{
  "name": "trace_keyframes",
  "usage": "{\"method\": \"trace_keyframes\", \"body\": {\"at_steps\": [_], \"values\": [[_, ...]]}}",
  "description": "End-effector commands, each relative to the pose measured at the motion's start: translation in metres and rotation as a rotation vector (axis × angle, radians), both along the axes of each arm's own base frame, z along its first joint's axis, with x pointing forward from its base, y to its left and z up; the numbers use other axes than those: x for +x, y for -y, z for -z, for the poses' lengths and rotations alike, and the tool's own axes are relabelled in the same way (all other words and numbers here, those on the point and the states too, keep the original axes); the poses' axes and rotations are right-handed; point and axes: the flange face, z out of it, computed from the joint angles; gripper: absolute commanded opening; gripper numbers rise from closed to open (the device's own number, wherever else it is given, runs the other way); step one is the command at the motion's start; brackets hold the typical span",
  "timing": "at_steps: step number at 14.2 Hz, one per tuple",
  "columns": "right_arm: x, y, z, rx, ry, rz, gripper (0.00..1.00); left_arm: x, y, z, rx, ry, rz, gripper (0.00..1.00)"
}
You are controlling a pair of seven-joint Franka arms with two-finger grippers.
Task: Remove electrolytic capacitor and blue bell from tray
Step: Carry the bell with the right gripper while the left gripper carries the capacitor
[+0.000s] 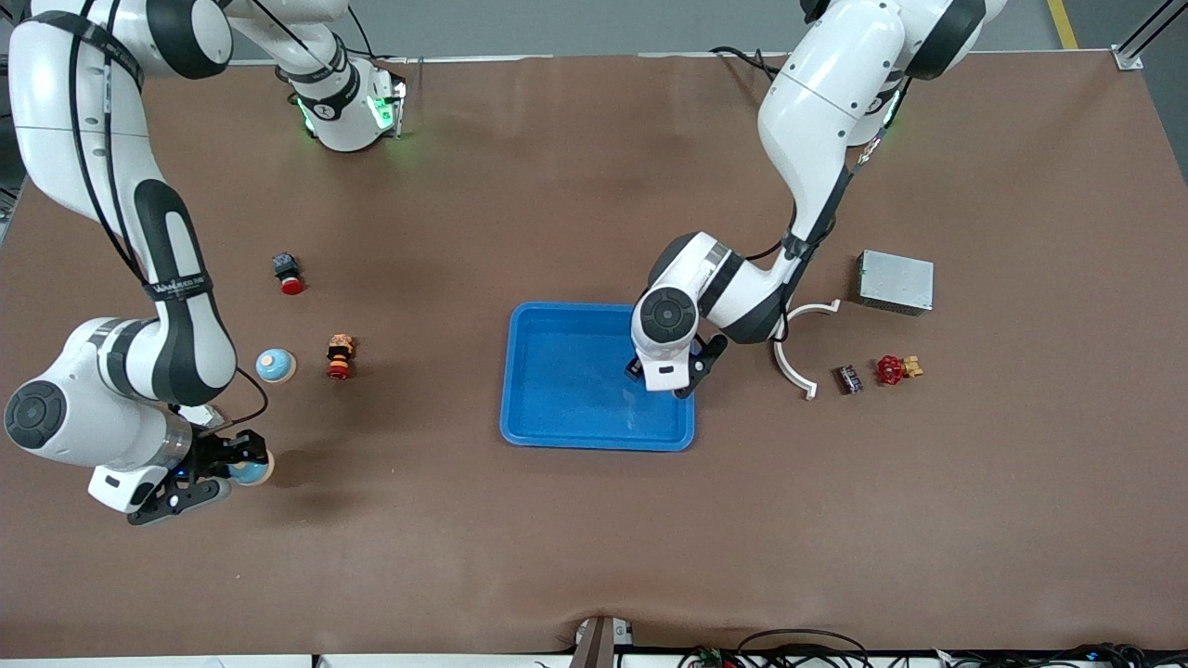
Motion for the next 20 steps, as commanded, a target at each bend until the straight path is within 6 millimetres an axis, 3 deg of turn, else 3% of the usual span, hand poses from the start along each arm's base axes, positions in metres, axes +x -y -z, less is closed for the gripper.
{"method": "trace_keyframes", "body": {"at_steps": [1, 4, 7, 8, 13, 16, 20], "values": [[-0.009, 0.015, 0.012, 0.018, 0.015, -0.018, 0.0, -0.002, 0.006, -0.003, 0.017, 0.017, 0.009, 1.0], [-0.014, 0.034, 0.019, 0.02, 0.013, -0.021, 0.0, 0.002, 0.001, -0.003, 0.013, 0.017, 0.025, 0.66], [-0.017, 0.043, 0.026, 0.021, 0.005, -0.015, 0.0, 0.001, 0.001, -0.001, 0.014, 0.013, 0.031, 0.15], [-0.016, 0.044, 0.027, 0.022, 0.008, -0.013, 0.0, 0.002, 0.0, -0.002, 0.015, 0.016, 0.027, 0.03], [-0.018, 0.028, 0.041, 0.018, 0.038, -0.023, 0.0, 0.009, -0.001, -0.014, 0.006, 0.034, -0.001, 0.0], [-0.017, 0.024, 0.043, 0.018, 0.04, -0.021, 0.0, 0.022, 0.0, -0.047, -0.023, 0.073, -0.01, 0.0], [-0.017, 0.018, 0.045, 0.02, 0.037, -0.025, 0.0, 0.032, -0.023, -0.094, -0.015, 0.065, 0.008, 0.0]]}}
